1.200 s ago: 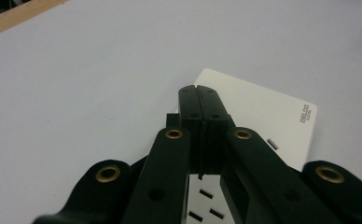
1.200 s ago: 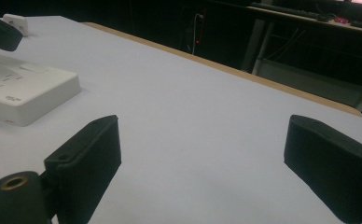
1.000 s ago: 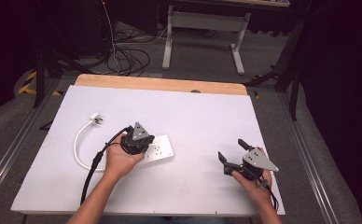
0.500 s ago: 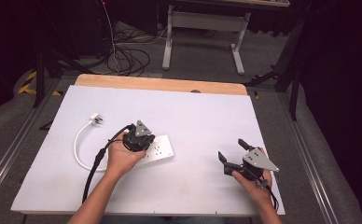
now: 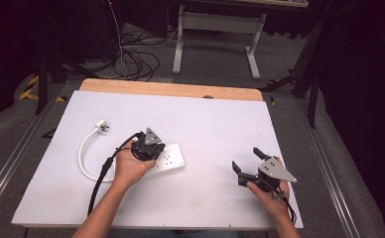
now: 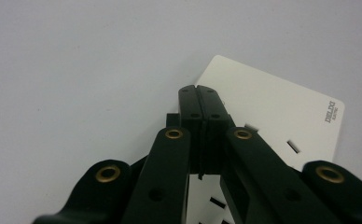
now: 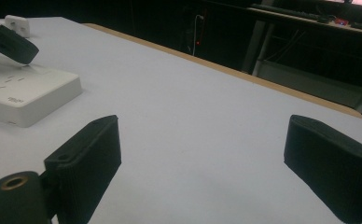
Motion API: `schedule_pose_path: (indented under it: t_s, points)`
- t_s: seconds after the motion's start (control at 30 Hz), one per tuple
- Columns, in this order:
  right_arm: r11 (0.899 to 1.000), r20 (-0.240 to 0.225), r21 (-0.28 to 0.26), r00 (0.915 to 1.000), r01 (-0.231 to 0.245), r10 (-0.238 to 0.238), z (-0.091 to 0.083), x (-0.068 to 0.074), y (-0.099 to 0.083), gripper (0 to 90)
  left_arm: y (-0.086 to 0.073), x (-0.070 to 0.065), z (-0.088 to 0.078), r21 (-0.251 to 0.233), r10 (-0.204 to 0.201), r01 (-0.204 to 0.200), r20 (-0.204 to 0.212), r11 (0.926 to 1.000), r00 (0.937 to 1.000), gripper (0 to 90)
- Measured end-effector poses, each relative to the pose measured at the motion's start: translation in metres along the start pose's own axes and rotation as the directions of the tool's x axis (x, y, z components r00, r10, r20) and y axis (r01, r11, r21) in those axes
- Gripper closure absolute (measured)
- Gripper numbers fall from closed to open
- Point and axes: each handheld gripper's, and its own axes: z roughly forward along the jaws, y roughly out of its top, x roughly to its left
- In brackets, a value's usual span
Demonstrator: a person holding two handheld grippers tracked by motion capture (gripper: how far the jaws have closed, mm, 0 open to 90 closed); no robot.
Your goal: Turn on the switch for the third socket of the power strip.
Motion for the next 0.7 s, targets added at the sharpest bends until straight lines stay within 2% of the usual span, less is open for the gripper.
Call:
schedule_pose_path:
  t_s: [0.5, 0.7]
  points:
    - [1.000, 0.002, -0.004, 1.0000, -0.002, 0.002, -0.0011, -0.0003, 0.0003, 11.7, -0.0003, 0.0001, 0.0017, 0.004, -0.001, 0.001, 0.000, 1.0000, 1.0000, 90.0]
    - [1.000, 0.003, -0.004, 1.0000, 0.000, 0.000, -0.0014, -0.0004, 0.0005, 11.7, -0.0008, 0.0000, 0.0023, 0.005, -0.015, 0.015, 0.013, 0.9999, 0.9998, 90.0]
